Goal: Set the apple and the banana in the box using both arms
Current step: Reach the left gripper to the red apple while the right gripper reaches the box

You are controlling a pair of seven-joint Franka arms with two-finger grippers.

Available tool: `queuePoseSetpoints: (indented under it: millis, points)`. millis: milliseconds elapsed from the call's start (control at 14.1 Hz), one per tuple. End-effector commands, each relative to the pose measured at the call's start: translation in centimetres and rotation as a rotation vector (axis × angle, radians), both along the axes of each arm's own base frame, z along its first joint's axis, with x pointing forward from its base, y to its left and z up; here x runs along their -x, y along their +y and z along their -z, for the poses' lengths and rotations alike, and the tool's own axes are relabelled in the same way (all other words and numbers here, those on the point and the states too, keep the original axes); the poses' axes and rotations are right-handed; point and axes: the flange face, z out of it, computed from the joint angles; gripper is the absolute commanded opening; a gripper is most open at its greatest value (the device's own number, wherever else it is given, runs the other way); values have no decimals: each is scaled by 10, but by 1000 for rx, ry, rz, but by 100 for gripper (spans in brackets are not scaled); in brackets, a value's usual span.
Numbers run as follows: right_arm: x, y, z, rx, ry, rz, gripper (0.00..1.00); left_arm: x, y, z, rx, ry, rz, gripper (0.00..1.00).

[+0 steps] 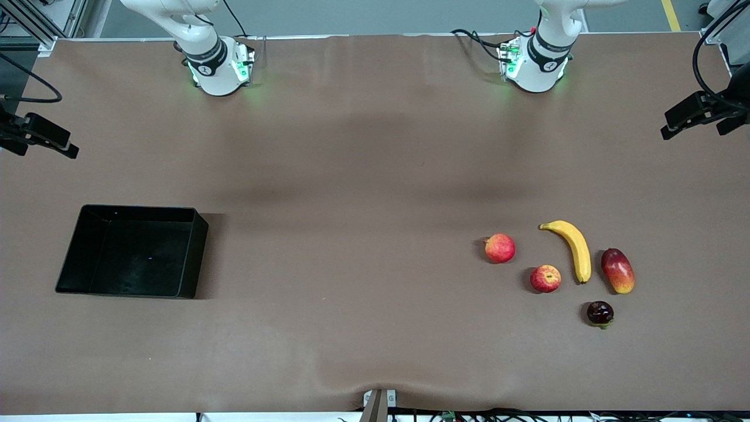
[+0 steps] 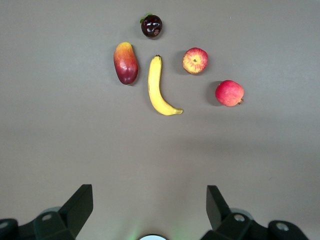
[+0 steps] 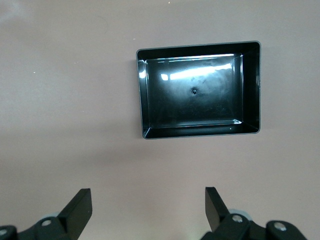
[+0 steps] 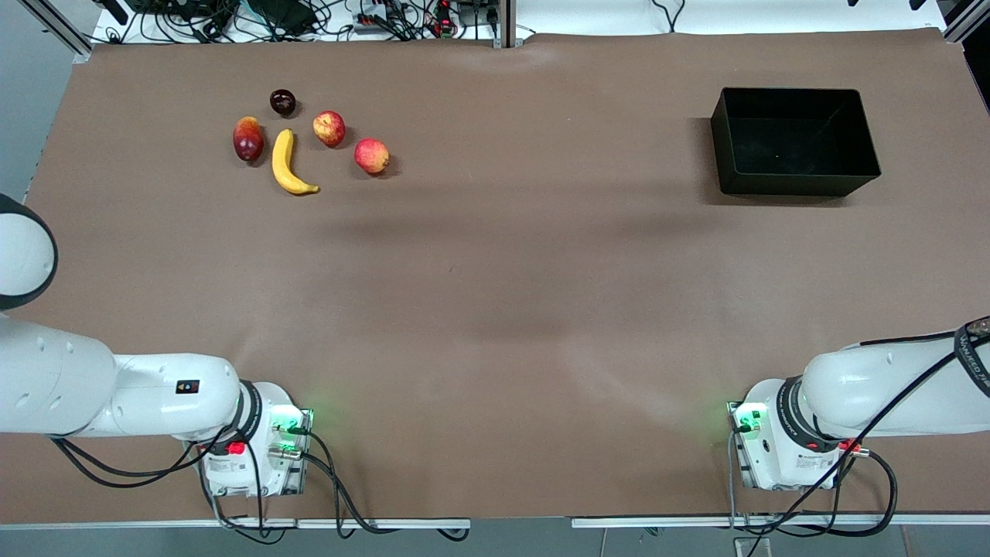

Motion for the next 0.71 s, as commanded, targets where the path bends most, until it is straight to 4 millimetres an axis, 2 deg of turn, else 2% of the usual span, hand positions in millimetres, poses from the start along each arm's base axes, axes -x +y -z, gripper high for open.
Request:
queuePoseSetpoints:
  millis: [0, 213, 639]
  points:
    - [-1, 2, -1, -9, -3, -6, 100, -7, -4, 3, -12, 12, -29, 100]
    - [-1, 2, 0, -11, -3, -6, 100, -30, -4, 31, -17, 44, -29, 100]
    - [-19, 1, 27, -11, 36, -4, 100, -99, -14, 109, -13, -14, -9, 100]
